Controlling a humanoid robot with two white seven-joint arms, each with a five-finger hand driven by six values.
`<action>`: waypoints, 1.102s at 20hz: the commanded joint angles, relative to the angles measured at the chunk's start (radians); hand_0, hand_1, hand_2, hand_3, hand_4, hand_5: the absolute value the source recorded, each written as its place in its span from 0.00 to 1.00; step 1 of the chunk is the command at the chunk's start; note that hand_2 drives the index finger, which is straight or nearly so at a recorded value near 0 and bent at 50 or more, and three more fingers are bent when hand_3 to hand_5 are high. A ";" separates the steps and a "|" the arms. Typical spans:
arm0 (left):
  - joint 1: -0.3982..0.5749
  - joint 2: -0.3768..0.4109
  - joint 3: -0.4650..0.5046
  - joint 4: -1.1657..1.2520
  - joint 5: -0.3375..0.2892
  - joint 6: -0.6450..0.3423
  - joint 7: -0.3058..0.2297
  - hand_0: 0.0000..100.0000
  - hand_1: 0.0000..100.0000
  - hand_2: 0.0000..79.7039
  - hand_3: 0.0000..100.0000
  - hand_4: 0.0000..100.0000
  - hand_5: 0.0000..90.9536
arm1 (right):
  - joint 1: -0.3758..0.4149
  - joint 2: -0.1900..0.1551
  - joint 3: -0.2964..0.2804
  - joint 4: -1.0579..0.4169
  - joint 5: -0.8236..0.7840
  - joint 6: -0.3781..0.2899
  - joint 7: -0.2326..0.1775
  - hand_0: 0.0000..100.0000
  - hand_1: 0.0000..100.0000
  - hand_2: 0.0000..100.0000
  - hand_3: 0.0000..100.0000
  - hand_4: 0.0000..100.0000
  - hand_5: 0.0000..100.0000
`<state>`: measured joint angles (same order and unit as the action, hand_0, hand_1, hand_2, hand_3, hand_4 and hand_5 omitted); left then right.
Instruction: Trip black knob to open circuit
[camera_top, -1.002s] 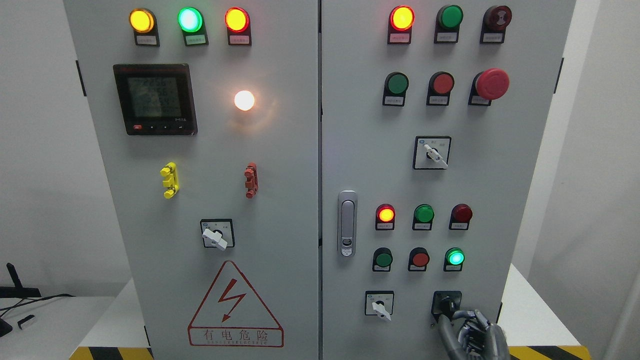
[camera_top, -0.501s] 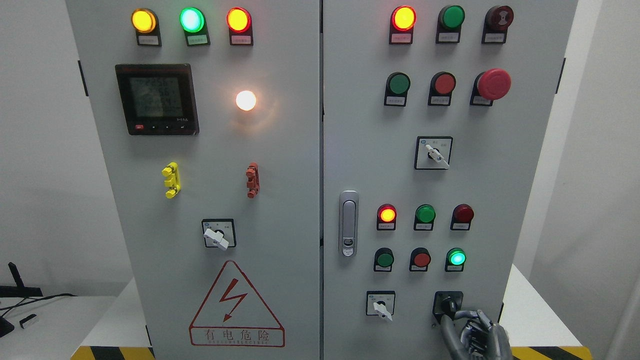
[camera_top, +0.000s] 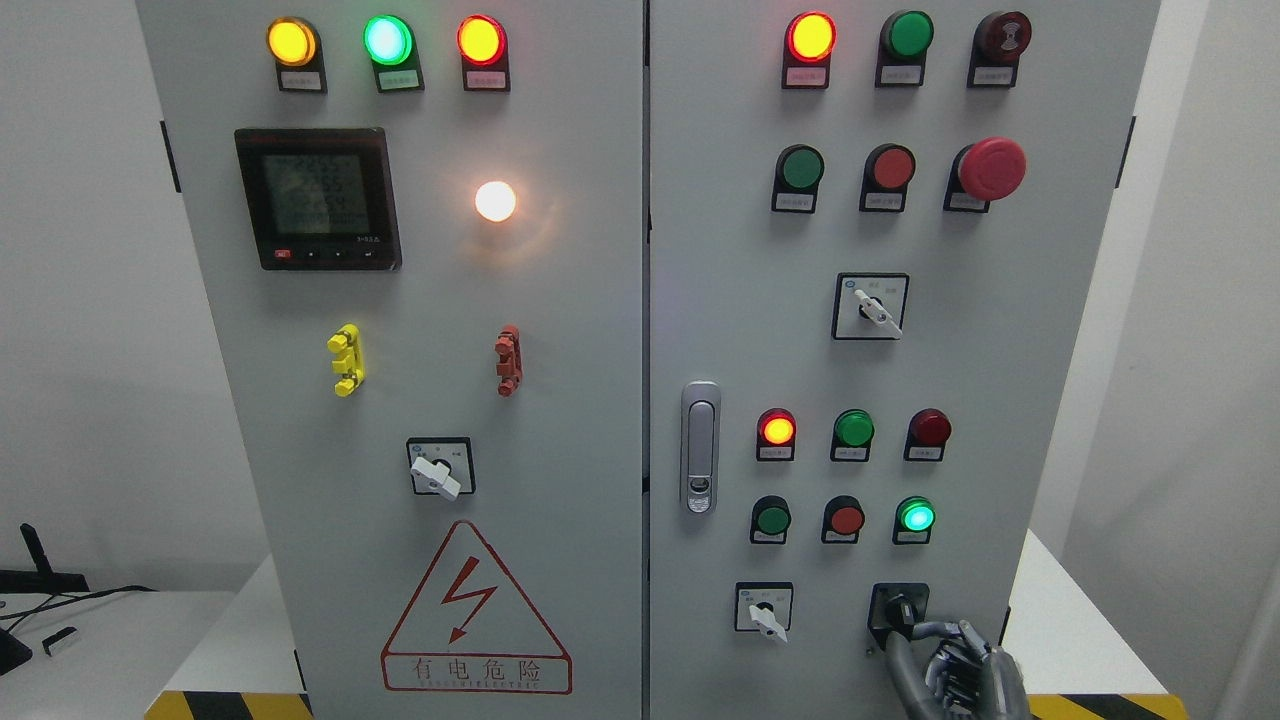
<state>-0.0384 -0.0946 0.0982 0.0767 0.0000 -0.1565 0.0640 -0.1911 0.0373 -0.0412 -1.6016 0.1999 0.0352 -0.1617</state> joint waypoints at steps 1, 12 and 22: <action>0.000 -0.001 0.000 0.000 0.005 0.000 0.000 0.12 0.39 0.00 0.00 0.00 0.00 | 0.005 -0.023 -0.016 0.000 0.001 -0.009 -0.002 0.42 0.66 0.49 0.90 0.97 1.00; 0.000 0.001 0.000 0.000 0.005 0.000 0.000 0.12 0.39 0.00 0.00 0.00 0.00 | 0.035 -0.028 -0.017 -0.015 -0.005 -0.069 -0.001 0.43 0.65 0.49 0.90 0.98 1.00; 0.000 -0.001 0.000 0.000 0.005 0.000 0.000 0.12 0.39 0.00 0.00 0.00 0.00 | 0.220 -0.076 -0.025 -0.090 -0.014 -0.302 0.013 0.30 0.39 0.34 0.68 0.67 0.79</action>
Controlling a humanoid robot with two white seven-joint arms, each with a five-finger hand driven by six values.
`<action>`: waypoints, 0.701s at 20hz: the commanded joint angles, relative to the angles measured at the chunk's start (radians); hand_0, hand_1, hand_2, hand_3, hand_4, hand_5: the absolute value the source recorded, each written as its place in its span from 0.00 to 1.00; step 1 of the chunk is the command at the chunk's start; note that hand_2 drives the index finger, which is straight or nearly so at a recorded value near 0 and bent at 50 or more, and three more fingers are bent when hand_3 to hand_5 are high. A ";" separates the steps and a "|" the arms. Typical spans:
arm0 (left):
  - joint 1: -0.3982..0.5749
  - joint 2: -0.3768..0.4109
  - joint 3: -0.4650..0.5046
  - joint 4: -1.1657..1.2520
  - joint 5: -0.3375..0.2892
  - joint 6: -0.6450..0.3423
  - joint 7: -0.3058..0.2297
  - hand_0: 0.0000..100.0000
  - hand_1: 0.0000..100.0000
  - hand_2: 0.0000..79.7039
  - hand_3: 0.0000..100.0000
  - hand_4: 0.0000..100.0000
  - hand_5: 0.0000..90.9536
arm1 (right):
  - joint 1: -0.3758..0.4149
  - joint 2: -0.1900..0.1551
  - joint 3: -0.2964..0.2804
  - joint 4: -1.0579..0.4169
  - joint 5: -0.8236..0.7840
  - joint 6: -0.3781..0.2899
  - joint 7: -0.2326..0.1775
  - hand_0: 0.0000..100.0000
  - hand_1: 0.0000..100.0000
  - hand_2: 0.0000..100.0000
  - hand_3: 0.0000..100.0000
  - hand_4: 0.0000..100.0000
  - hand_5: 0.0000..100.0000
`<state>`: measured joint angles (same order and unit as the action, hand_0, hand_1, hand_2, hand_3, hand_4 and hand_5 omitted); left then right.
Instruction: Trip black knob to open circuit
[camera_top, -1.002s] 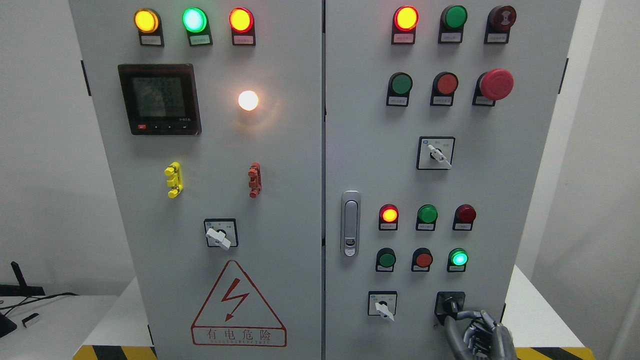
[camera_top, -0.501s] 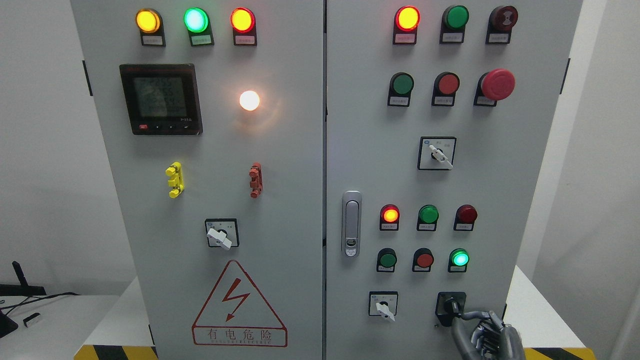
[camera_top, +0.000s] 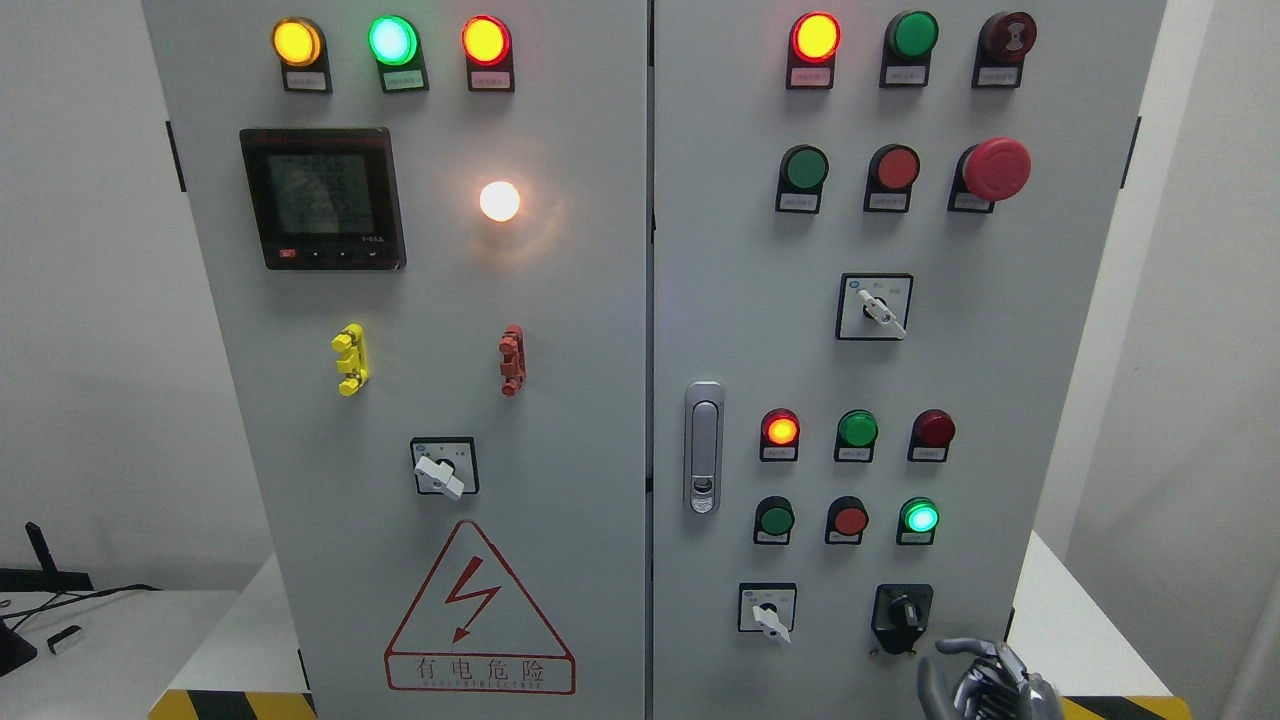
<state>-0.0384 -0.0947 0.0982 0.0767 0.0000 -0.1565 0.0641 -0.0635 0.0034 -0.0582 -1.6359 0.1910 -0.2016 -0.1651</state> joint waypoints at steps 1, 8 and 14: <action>0.000 0.000 0.000 0.000 0.005 0.000 0.000 0.12 0.39 0.00 0.00 0.00 0.00 | 0.120 -0.052 -0.008 -0.071 -0.007 -0.090 0.057 0.29 0.36 0.33 0.64 0.63 0.72; 0.000 0.000 0.000 0.000 0.005 0.000 0.000 0.12 0.39 0.00 0.00 0.00 0.00 | 0.267 -0.069 -0.005 -0.185 -0.117 -0.113 0.191 0.23 0.00 0.00 0.17 0.15 0.22; 0.002 0.001 0.000 0.000 0.005 0.000 0.000 0.12 0.39 0.00 0.00 0.00 0.00 | 0.333 -0.074 -0.005 -0.248 -0.166 -0.111 0.234 0.11 0.00 0.00 0.07 0.04 0.13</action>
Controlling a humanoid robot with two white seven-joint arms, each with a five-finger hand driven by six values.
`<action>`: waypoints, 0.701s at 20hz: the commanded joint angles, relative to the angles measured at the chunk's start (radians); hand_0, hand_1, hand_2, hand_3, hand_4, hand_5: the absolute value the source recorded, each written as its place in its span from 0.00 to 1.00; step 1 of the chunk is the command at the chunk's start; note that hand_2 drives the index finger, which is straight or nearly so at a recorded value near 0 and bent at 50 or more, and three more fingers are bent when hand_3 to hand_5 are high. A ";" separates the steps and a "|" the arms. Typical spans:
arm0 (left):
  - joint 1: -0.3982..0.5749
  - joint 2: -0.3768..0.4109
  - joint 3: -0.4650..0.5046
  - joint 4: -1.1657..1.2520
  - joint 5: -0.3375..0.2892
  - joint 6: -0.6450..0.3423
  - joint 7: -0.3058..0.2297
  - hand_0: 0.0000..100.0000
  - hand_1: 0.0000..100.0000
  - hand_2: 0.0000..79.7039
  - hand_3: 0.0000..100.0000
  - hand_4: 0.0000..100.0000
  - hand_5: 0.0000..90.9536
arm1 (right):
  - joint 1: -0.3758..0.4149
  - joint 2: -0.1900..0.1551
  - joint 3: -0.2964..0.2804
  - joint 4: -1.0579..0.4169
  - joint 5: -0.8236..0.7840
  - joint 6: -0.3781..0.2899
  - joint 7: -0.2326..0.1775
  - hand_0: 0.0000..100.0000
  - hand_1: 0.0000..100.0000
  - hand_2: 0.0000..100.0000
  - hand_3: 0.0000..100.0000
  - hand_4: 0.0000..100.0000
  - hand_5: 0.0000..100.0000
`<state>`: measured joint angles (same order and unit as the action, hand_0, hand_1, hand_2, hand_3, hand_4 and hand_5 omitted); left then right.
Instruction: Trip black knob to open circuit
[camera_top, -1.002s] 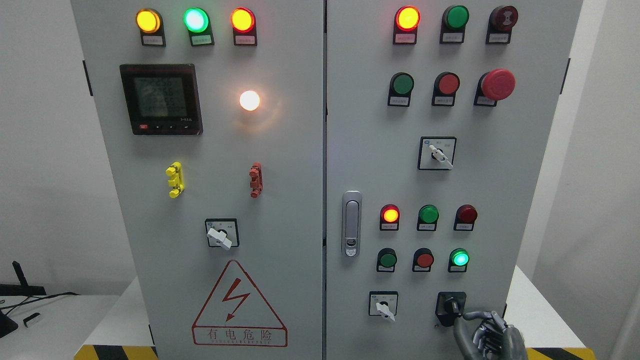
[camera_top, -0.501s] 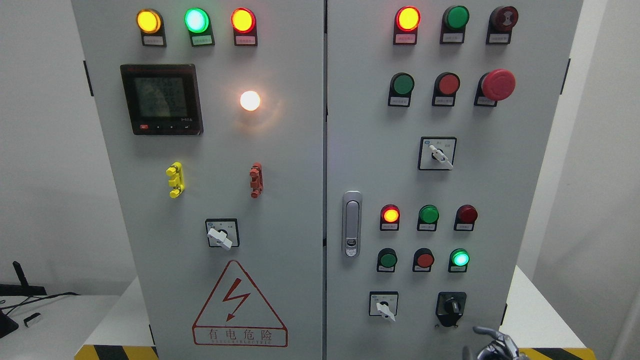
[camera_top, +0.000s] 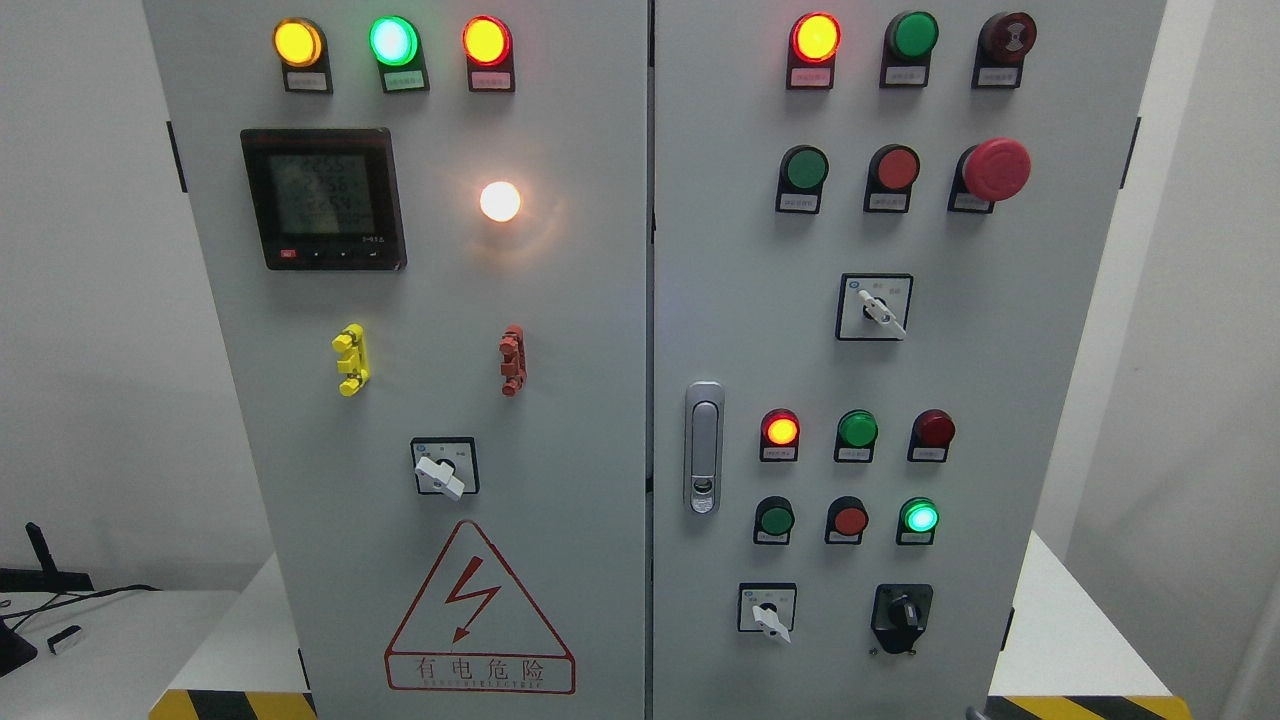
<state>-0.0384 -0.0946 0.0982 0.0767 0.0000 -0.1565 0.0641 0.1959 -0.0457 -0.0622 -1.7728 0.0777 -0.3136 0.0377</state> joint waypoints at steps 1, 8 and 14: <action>0.000 0.000 0.000 0.000 0.005 0.000 0.000 0.12 0.39 0.00 0.00 0.00 0.00 | 0.086 -0.029 -0.002 -0.115 -0.073 0.007 0.059 0.10 0.00 0.00 0.07 0.04 0.12; 0.000 0.001 0.000 0.000 0.005 0.000 0.000 0.12 0.39 0.00 0.00 0.00 0.00 | 0.099 -0.045 -0.001 -0.116 -0.124 0.022 0.094 0.06 0.00 0.00 0.06 0.01 0.05; 0.000 -0.001 0.000 0.000 0.005 0.000 0.000 0.12 0.39 0.00 0.00 0.00 0.00 | 0.093 -0.045 -0.002 -0.112 -0.154 0.054 0.097 0.04 0.00 0.00 0.05 0.00 0.00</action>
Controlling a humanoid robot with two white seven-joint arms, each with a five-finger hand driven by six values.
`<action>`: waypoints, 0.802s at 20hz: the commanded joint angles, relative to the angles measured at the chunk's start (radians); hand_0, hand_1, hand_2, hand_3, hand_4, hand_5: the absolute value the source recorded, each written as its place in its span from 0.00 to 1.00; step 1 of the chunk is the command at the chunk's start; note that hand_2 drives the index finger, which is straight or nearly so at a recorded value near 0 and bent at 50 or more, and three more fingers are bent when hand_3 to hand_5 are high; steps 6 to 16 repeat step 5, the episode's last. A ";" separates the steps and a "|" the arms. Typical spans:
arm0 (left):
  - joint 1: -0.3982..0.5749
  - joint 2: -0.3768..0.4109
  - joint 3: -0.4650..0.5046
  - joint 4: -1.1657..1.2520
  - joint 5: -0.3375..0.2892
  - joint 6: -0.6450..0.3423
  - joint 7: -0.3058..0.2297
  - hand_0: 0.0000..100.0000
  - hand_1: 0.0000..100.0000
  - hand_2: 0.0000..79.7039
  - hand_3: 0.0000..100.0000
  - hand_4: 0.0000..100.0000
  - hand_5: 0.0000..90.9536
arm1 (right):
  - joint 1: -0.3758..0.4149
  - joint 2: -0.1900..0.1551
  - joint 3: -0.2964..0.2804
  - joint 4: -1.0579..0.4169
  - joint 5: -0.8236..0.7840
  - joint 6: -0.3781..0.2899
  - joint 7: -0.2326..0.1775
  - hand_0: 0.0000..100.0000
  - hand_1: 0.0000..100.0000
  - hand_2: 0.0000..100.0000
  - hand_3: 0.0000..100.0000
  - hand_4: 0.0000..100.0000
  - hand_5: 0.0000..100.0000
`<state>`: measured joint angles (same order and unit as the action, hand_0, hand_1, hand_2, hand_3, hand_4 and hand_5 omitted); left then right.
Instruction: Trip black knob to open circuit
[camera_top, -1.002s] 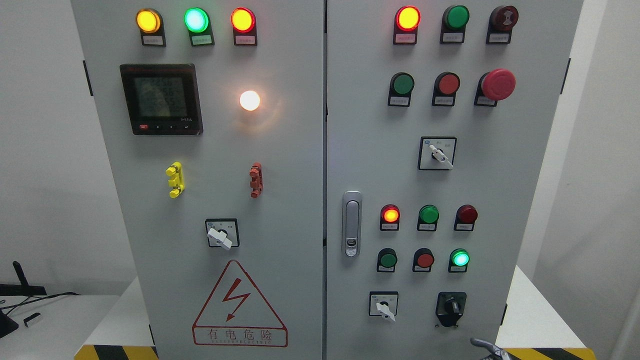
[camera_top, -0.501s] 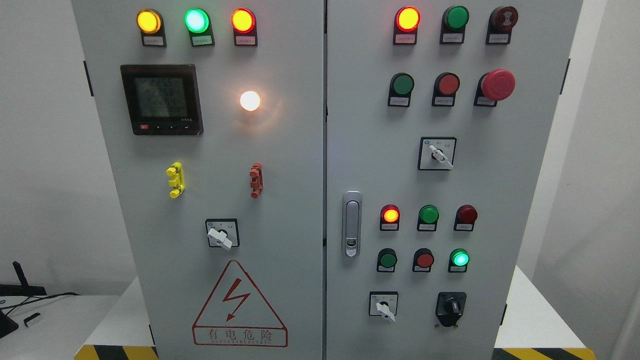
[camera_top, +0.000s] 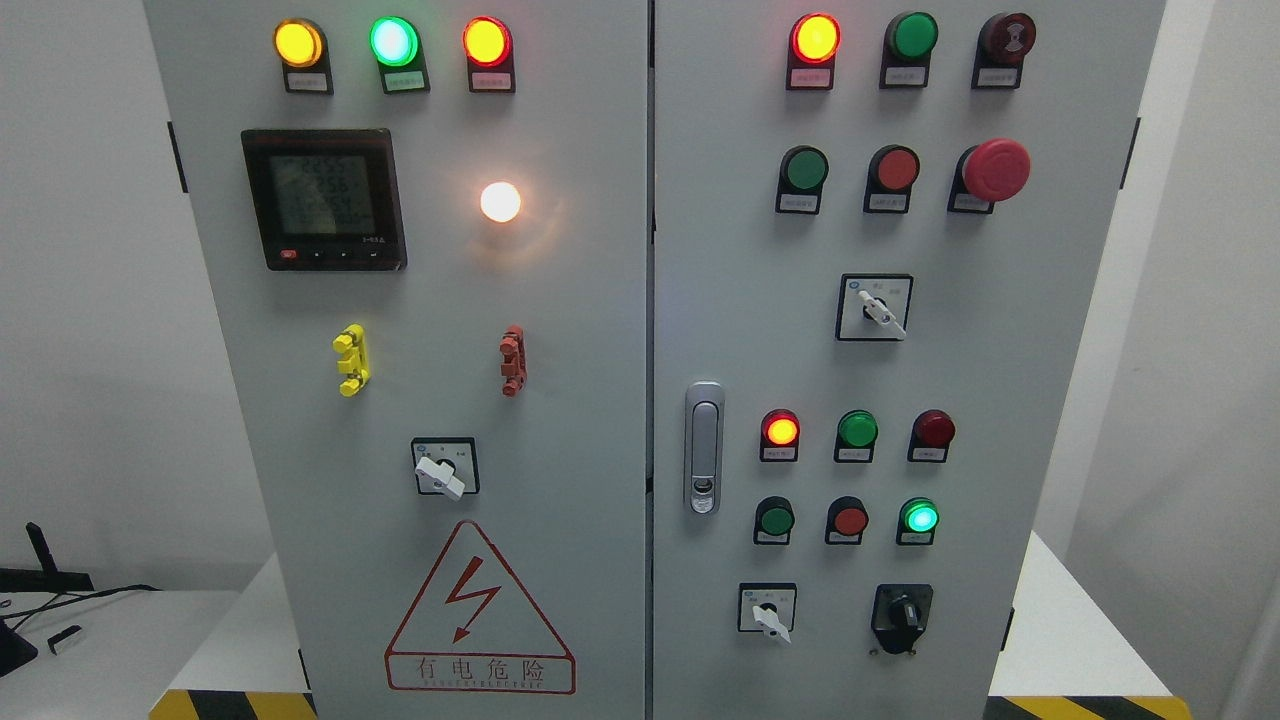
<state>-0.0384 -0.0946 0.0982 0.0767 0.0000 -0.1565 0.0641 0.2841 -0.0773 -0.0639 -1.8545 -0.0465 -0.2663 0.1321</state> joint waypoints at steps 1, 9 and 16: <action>0.000 -0.001 0.000 0.000 0.005 0.000 0.000 0.12 0.39 0.00 0.00 0.00 0.00 | 0.000 -0.013 -0.001 -0.031 -0.030 0.009 0.004 0.03 0.00 0.00 0.05 0.00 0.00; 0.000 -0.001 0.000 0.000 0.005 0.000 0.000 0.12 0.39 0.00 0.00 0.00 0.00 | -0.013 -0.012 -0.002 -0.031 -0.030 0.016 0.004 0.03 0.00 0.00 0.05 0.00 0.00; 0.000 -0.001 0.000 0.000 0.005 0.000 0.000 0.12 0.39 0.00 0.00 0.00 0.00 | -0.013 -0.012 -0.002 -0.031 -0.030 0.016 0.004 0.03 0.00 0.00 0.05 0.00 0.00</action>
